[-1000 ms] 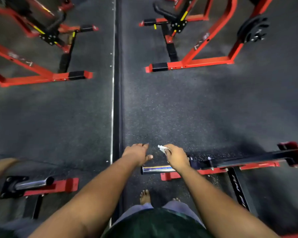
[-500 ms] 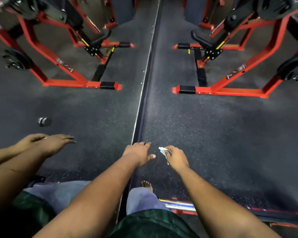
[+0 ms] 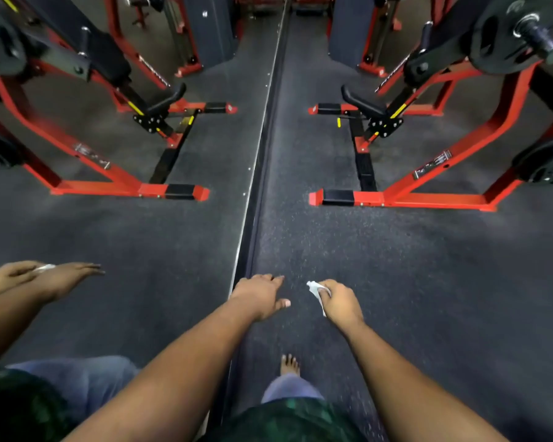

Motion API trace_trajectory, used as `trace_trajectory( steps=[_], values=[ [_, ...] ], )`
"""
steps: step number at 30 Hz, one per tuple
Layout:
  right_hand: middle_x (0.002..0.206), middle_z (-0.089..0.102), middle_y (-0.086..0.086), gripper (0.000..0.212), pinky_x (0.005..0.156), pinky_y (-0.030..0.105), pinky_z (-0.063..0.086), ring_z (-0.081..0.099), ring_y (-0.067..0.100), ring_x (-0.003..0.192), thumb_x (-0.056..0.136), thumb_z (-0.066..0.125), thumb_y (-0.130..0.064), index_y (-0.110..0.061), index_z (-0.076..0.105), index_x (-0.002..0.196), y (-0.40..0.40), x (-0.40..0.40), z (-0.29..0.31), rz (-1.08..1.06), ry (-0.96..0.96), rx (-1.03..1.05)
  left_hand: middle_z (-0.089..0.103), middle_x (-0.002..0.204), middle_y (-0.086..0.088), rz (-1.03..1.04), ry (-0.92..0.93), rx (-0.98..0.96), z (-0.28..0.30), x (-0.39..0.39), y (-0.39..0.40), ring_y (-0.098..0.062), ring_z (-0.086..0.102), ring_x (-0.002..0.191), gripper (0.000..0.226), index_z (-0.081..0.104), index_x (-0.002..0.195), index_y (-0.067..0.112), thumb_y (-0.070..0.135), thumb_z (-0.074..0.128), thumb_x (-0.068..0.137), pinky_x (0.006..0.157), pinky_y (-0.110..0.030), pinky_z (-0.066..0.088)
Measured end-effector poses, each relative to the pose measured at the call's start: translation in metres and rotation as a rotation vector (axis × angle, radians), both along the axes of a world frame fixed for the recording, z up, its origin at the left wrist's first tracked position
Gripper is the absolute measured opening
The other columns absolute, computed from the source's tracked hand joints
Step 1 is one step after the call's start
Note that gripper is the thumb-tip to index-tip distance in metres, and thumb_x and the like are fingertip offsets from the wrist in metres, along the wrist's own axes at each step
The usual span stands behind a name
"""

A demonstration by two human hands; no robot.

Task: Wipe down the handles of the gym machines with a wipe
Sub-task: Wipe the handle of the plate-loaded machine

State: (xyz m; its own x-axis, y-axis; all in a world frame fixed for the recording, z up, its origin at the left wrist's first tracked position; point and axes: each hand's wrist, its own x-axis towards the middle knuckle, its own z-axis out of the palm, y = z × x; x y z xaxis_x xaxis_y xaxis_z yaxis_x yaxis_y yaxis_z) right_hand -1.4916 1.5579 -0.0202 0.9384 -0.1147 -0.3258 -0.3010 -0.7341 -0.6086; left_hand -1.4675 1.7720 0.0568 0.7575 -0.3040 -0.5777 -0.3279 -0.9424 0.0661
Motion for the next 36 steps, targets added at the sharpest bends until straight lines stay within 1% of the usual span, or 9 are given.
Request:
trace_trajectory(
  steps=[6,9,12,19,25,28,30,33,36],
  values=[
    [0.111,0.074,0.005,0.024,0.084,0.037,0.053,0.067,0.03,0.104,0.099,0.054,-0.031,-0.025,0.071,0.116,-0.047,0.133,0.014,-0.036,0.0,-0.007,0.03,0.166,-0.004,0.017,0.017,-0.01,0.003,0.136,-0.038,-0.029,0.035,0.149,0.08,0.015,0.164,0.026,0.068,0.039,0.101,0.114,-0.048,0.038],
    [0.11,0.074,0.003,0.024,0.08,0.034,0.051,0.067,0.028,0.102,0.101,0.053,-0.029,-0.026,0.071,0.116,-0.068,0.183,0.024,-0.057,-0.022,0.001,0.032,0.165,-0.004,0.003,0.006,-0.021,0.007,0.191,-0.056,-0.029,0.036,0.148,0.079,0.017,0.164,0.026,0.068,0.039,0.1,0.111,-0.049,0.039],
    [0.107,0.074,0.004,0.023,0.081,0.036,0.054,0.068,0.028,0.1,0.101,0.053,-0.027,-0.026,0.071,0.115,-0.084,0.229,0.027,-0.064,-0.008,0.011,0.033,0.164,-0.003,-0.041,0.0,-0.011,0.004,0.24,-0.071,-0.028,0.037,0.147,0.078,0.017,0.163,0.027,0.067,0.04,0.101,0.109,-0.049,0.04],
    [0.115,0.073,0.008,0.026,0.083,0.034,0.049,0.066,0.031,0.109,0.1,0.055,-0.025,-0.024,0.069,0.121,-0.123,0.365,0.029,-0.078,-0.042,-0.063,0.033,0.164,-0.006,-0.126,0.003,-0.038,-0.026,0.387,-0.122,-0.029,0.036,0.147,0.078,0.019,0.163,0.023,0.065,0.041,0.102,0.111,-0.048,0.038],
    [0.116,0.073,0.01,0.026,0.087,0.038,0.052,0.066,0.034,0.11,0.099,0.056,-0.027,-0.027,0.069,0.121,-0.187,0.486,0.045,-0.169,-0.021,-0.136,0.037,0.161,-0.009,-0.191,0.037,-0.069,-0.029,0.54,-0.183,-0.032,0.038,0.145,0.076,0.021,0.163,0.022,0.065,0.039,0.103,0.111,-0.05,0.039],
    [0.114,0.074,0.01,0.026,0.085,0.039,0.053,0.067,0.034,0.107,0.098,0.058,-0.025,-0.025,0.071,0.12,-0.212,0.535,0.062,-0.221,-0.099,-0.127,0.046,0.154,-0.011,-0.187,0.001,-0.096,-0.018,0.602,-0.205,-0.033,0.046,0.138,0.071,0.033,0.156,0.021,0.066,0.04,0.101,0.106,-0.049,0.043],
    [0.109,0.076,0.008,0.021,0.082,0.037,0.051,0.068,0.032,0.103,0.099,0.059,-0.023,-0.022,0.072,0.115,-0.228,0.574,0.07,-0.281,-0.155,-0.063,0.047,0.154,-0.009,-0.205,-0.03,-0.119,-0.01,0.647,-0.222,-0.033,0.048,0.137,0.071,0.036,0.154,0.022,0.067,0.042,0.1,0.105,-0.048,0.044],
    [0.099,0.077,0.002,0.016,0.079,0.037,0.052,0.07,0.027,0.095,0.098,0.061,-0.021,-0.024,0.073,0.107,-0.246,0.631,0.073,-0.336,-0.218,0.007,0.044,0.156,-0.005,-0.236,-0.043,-0.141,0.007,0.711,-0.247,-0.031,0.047,0.139,0.073,0.032,0.157,0.024,0.067,0.043,0.099,0.107,-0.047,0.044],
    [0.096,0.077,-0.001,0.015,0.078,0.038,0.053,0.07,0.024,0.092,0.096,0.06,-0.024,-0.028,0.072,0.105,-0.267,0.693,0.066,-0.358,-0.239,0.022,0.039,0.161,-0.003,-0.255,-0.049,-0.139,0.016,0.777,-0.272,-0.03,0.041,0.144,0.075,0.026,0.161,0.025,0.065,0.043,0.1,0.11,-0.048,0.042]
  ],
)
